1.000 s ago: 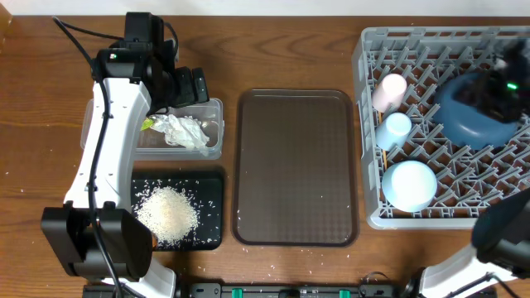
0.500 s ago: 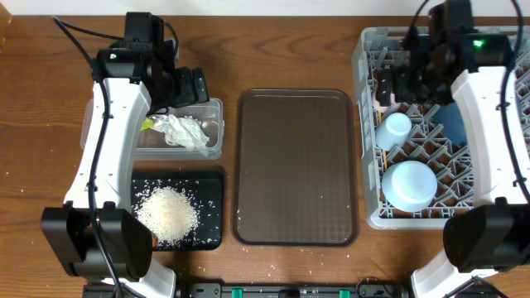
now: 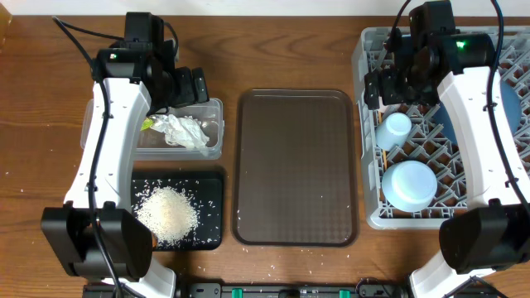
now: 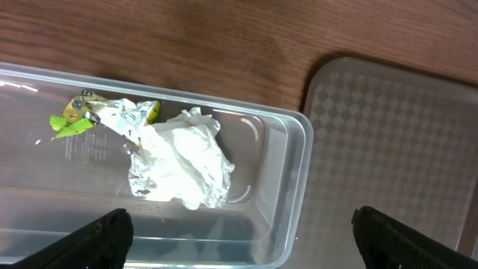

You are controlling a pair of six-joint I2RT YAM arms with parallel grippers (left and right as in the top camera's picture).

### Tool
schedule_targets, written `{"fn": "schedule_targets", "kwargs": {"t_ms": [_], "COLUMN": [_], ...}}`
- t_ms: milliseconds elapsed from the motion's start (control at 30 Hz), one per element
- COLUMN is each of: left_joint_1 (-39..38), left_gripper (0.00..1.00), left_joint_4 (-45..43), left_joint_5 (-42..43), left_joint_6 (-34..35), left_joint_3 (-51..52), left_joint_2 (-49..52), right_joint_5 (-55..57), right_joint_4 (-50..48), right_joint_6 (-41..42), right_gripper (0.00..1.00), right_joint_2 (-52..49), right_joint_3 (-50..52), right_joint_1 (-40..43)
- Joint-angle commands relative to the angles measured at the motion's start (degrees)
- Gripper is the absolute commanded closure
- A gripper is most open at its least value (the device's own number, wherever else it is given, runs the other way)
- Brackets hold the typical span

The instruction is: Sort waste into correct bins and load items into the dishwasher rack

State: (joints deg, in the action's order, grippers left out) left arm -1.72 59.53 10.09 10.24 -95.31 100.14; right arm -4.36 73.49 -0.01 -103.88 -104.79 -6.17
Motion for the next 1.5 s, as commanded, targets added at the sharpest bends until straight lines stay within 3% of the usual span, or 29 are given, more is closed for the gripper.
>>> {"fn": "schedule_targets", "kwargs": {"t_ms": [0, 367, 667, 1233, 1467], "left_joint_1": [0.04, 0.04, 0.04, 0.04, 0.04], "left_gripper": [0.04, 0.04, 0.04, 0.04, 0.04], "left_joint_4": [-0.02, -0.02, -0.02, -0.02, -0.02], "left_joint_5": [-0.72, -0.72, -0.70, -0.70, -0.72], "left_joint_6": [-0.79, -0.79, -0.79, -0.79, -0.79], "left_joint_3": [-0.44, -0.44, -0.44, -0.44, -0.44], "left_joint_2": [0.11, 0.11, 0.11, 0.11, 0.11], "right_joint_5": [0.48, 0.48, 0.48, 1.36, 1.16], "right_joint_4": [-0.02, 0.00, 0.00, 2.47, 2.10], "right_joint_6": [0.37, 0.37, 0.37, -0.46, -0.42], "right_gripper": [0.01, 0.01, 0.01, 0.01, 0.01], "right_joint_2": [0.61, 7.58, 25.16, 55.74, 69.48], "right_joint_3": [0.02, 0.02, 0.02, 0.13, 8.37], "right_joint_1": [-0.07, -4.24, -9.46, -9.60, -8.46]}}
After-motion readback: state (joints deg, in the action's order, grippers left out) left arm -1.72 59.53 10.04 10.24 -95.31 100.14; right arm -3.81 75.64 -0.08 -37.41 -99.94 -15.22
